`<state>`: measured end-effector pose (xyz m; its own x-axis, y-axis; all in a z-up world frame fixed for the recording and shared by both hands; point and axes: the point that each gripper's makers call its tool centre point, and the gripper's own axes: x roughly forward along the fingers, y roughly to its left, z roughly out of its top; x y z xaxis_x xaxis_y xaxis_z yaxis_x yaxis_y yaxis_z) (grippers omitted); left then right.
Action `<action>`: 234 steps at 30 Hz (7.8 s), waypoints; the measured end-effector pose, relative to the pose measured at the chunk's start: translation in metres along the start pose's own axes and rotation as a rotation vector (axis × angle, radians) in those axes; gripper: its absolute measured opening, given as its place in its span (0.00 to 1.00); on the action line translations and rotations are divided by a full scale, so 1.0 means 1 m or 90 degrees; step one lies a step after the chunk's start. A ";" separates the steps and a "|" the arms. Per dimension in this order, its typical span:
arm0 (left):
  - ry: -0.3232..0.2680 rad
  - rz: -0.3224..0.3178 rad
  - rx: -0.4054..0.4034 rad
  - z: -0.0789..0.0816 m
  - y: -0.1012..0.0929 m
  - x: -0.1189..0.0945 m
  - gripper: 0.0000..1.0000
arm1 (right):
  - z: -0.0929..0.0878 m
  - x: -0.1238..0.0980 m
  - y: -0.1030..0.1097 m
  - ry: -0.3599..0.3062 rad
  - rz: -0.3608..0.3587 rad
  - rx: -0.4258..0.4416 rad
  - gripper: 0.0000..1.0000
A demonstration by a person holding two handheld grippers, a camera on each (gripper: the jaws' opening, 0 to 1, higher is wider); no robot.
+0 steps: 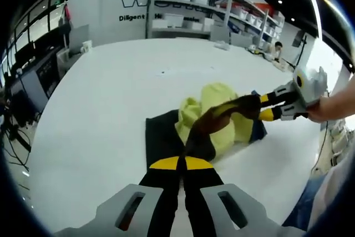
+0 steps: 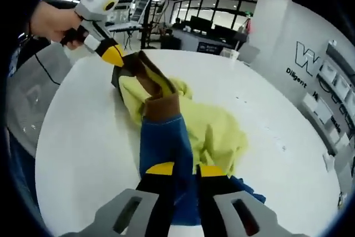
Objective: Fold the garment on the visible template until the final outline fits inside the template.
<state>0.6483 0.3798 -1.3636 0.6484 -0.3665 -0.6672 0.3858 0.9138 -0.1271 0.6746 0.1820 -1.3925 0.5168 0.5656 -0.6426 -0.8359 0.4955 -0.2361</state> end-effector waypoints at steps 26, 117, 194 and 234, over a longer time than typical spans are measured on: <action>-0.063 -0.031 0.038 0.052 -0.016 -0.034 0.04 | 0.046 -0.090 -0.034 -0.095 0.016 0.053 0.00; -0.082 -0.059 0.104 0.088 -0.037 -0.067 0.04 | -0.026 -0.093 -0.007 -0.007 -0.117 0.096 0.00; 0.040 -0.160 0.175 0.061 -0.093 0.067 0.17 | -0.037 -0.045 -0.070 -0.031 0.074 0.272 0.11; 0.060 -0.151 0.275 0.030 -0.089 0.035 0.12 | -0.139 -0.070 -0.018 0.151 0.050 0.054 0.20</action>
<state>0.6560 0.2802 -1.3536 0.4552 -0.5195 -0.7231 0.7645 0.6443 0.0184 0.6281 0.0418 -1.4449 0.3847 0.4390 -0.8120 -0.8480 0.5154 -0.1231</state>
